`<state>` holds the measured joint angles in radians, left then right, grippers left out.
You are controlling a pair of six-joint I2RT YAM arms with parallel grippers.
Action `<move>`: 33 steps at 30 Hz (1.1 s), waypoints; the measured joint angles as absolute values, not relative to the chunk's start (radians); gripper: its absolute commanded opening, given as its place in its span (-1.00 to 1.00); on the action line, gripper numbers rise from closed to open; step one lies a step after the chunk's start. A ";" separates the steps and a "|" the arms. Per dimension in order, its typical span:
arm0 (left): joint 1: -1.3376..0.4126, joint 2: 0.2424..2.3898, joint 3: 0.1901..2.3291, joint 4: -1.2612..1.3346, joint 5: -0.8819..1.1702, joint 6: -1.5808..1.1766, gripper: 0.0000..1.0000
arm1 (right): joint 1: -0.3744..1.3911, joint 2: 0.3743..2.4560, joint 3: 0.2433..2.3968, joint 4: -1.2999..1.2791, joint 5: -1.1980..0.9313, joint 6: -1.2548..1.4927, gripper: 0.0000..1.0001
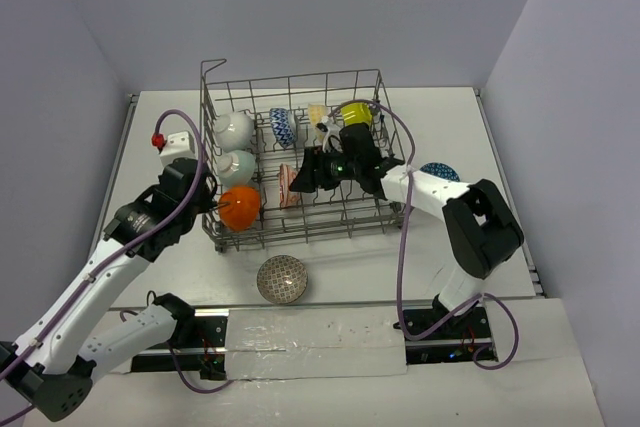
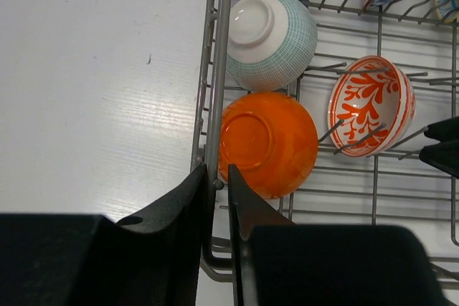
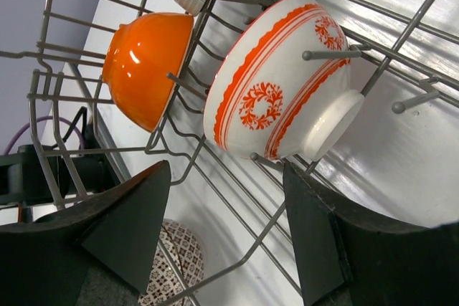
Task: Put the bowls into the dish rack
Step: Move the bowl to the dish rack.
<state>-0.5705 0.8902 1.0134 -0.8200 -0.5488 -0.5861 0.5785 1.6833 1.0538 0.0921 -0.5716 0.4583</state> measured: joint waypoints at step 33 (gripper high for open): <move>-0.571 0.869 1.012 -0.842 -0.494 -0.587 -0.51 | 0.596 1.742 1.135 0.054 -0.482 0.508 0.95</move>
